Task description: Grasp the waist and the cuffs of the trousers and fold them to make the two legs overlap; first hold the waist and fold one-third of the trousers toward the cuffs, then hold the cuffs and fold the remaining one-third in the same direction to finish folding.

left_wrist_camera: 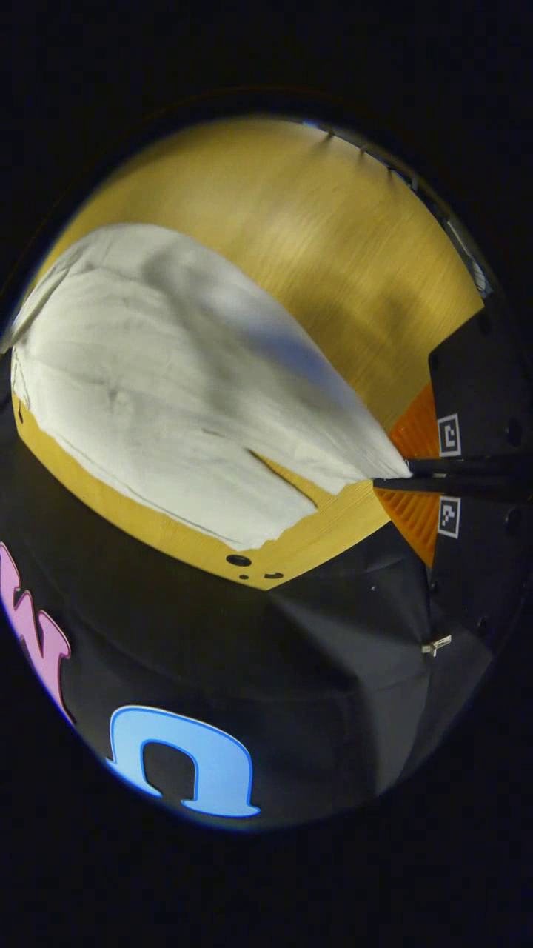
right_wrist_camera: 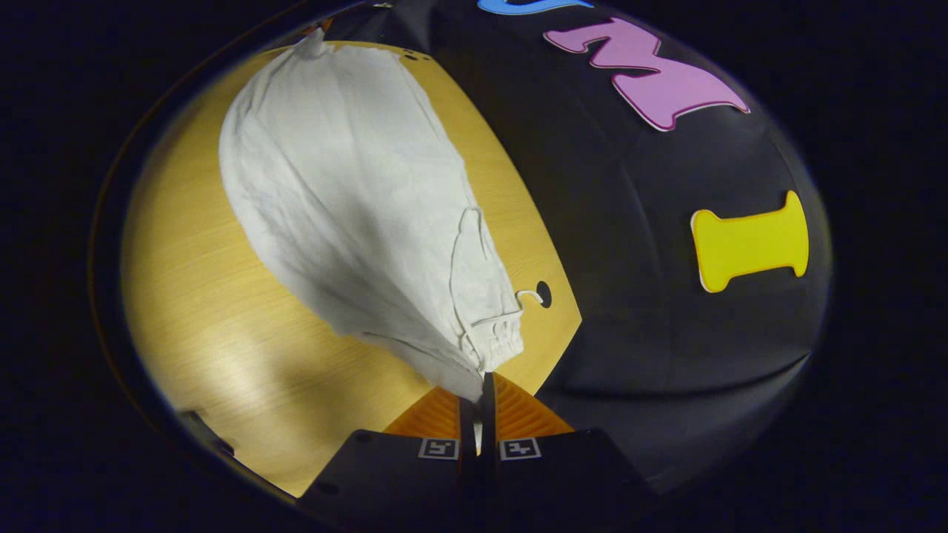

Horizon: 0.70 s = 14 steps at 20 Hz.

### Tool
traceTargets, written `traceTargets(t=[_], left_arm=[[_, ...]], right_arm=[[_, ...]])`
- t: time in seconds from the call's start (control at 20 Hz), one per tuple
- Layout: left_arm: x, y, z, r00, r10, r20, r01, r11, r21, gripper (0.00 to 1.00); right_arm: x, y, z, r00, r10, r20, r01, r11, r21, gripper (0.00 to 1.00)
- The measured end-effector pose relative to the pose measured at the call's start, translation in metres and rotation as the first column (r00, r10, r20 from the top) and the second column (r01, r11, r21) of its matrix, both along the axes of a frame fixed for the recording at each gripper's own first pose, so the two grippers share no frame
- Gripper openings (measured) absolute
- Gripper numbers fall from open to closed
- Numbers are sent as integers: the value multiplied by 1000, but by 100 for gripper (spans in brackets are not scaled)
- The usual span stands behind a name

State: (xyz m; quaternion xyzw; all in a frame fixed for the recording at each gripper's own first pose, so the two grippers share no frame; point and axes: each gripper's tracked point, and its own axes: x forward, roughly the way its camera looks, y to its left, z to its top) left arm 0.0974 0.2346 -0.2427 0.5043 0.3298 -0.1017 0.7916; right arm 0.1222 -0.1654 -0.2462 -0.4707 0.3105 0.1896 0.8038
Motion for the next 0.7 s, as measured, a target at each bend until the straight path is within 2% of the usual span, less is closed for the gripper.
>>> traceTargets(t=[0.15, 0.25, 0.45, 0.55, 0.65, 0.7], left_arm=[[28, -2, 25, 997, 58, 49, -53, 995, -89, 5], [47, -3, 45, 990, 107, 87, -93, 984, -151, 5], [100, 1, 64, 968, 210, 136, -171, 952, -254, 5], [131, 0, 62, 951, 282, 129, -224, 912, -344, 5], [161, -4, 56, 925, 364, 106, -282, 847, -451, 5], [176, -5, 54, 912, 398, 94, -305, 816, -491, 5]], right_arm=[[28, 1, 21, 996, -80, 44, 75, 992, 98, 5], [47, 4, 33, 986, -152, 63, 140, 976, 168, 5], [96, 9, 54, 941, -322, 102, 273, 903, 333, 5], [120, 9, 60, 923, -368, 112, 304, 876, 375, 5], [144, 13, 59, 906, -410, 107, 332, 843, 423, 5], [154, 15, 54, 894, -440, 87, 355, 813, 462, 5]])
